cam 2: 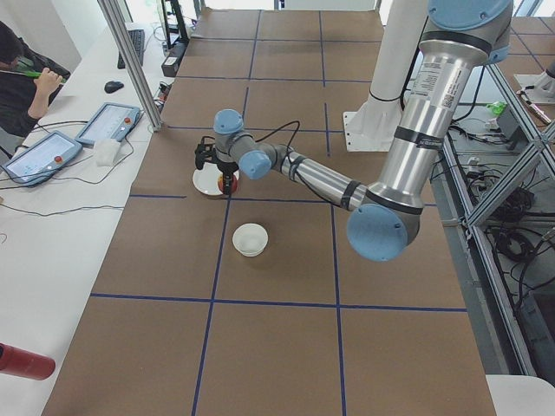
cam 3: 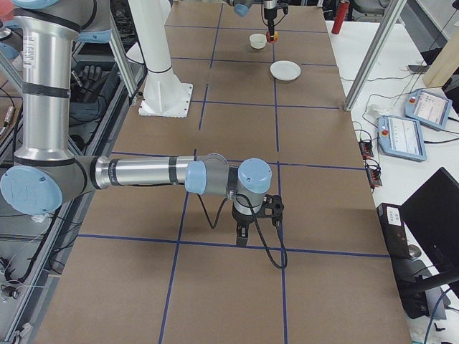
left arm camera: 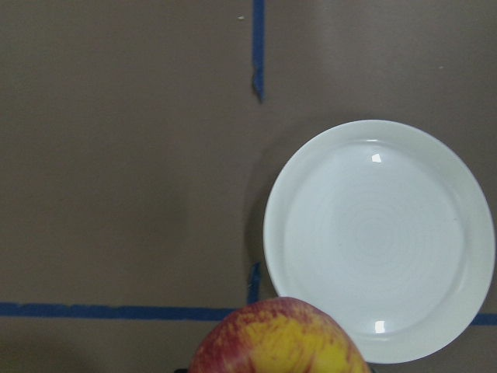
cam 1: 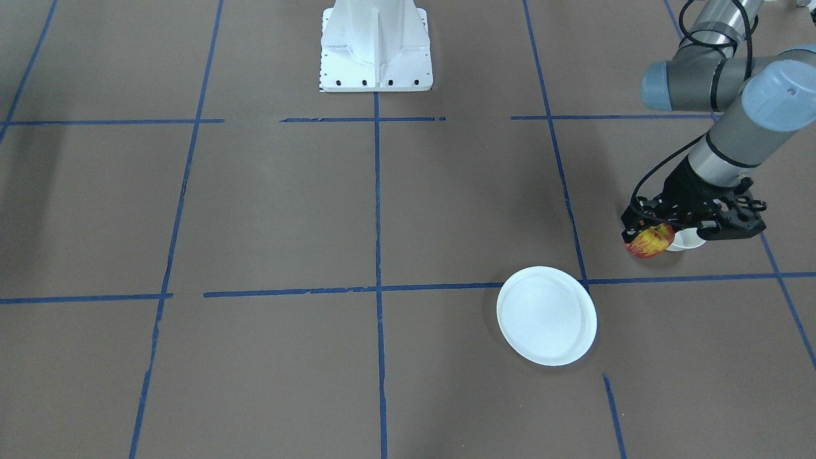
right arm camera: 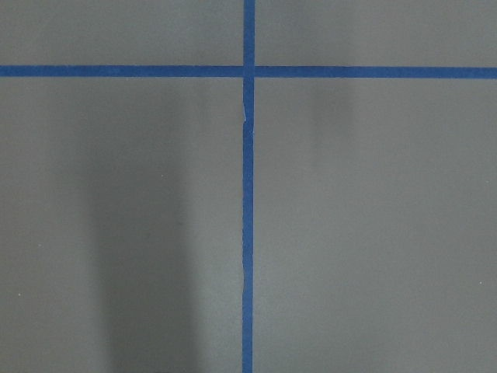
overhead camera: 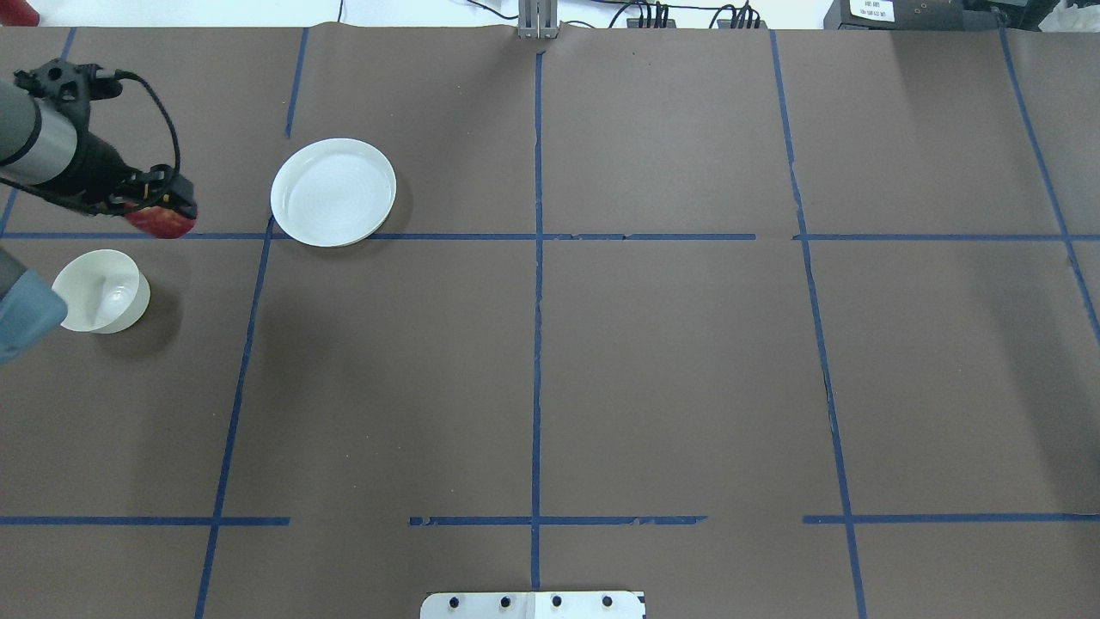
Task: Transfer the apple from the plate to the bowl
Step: 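Lift the apple with the left gripper and carry it toward the white bowl, then lower the apple into the white bowl and open the left gripper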
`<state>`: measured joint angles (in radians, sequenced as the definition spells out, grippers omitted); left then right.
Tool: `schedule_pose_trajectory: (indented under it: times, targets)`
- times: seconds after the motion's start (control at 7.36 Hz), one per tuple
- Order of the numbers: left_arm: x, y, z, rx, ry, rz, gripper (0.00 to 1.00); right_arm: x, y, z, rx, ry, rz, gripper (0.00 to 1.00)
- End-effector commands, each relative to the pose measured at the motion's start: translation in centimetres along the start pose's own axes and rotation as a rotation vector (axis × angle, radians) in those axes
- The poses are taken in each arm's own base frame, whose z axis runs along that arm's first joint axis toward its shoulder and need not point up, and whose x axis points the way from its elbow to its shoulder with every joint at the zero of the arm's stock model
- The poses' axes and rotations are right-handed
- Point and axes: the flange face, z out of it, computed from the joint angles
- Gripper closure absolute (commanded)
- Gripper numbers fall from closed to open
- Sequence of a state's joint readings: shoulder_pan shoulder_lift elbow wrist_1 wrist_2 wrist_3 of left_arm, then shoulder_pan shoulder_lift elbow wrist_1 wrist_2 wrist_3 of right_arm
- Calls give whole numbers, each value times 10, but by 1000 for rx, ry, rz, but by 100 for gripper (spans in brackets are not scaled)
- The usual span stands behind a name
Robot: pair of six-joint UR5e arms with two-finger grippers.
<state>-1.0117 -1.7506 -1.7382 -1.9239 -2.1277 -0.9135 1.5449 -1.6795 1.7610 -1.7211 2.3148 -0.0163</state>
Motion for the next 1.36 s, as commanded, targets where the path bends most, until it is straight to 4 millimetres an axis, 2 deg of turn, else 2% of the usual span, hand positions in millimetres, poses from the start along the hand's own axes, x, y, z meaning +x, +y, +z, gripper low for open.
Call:
schedule_pose_trajectory:
  times: [0.0,0.14,0.27,0.68,0.95,1.09,1.22]
  targets:
    - [-59,46,11,9,-55,0,99,1,0,1,-1,0,2,0]
    - [-76,65,24,-7,-60,11,100,0,0,0,0,0,-1,0]
    - [-83,68,30,-15,-67,10,100,0,0,0,0,0,-1,0]
    - [-104,64,58,-47,-105,19,100,1,0,0,1,0,1,0]
    - [-114,65,68,-33,-87,33,100,0,0,0,0,0,-1,0]
    - [-114,64,68,-33,-87,35,93,0,0,0,0,0,1,0]
    - [-114,64,68,-33,-87,35,13,0,0,0,0,0,1,0]
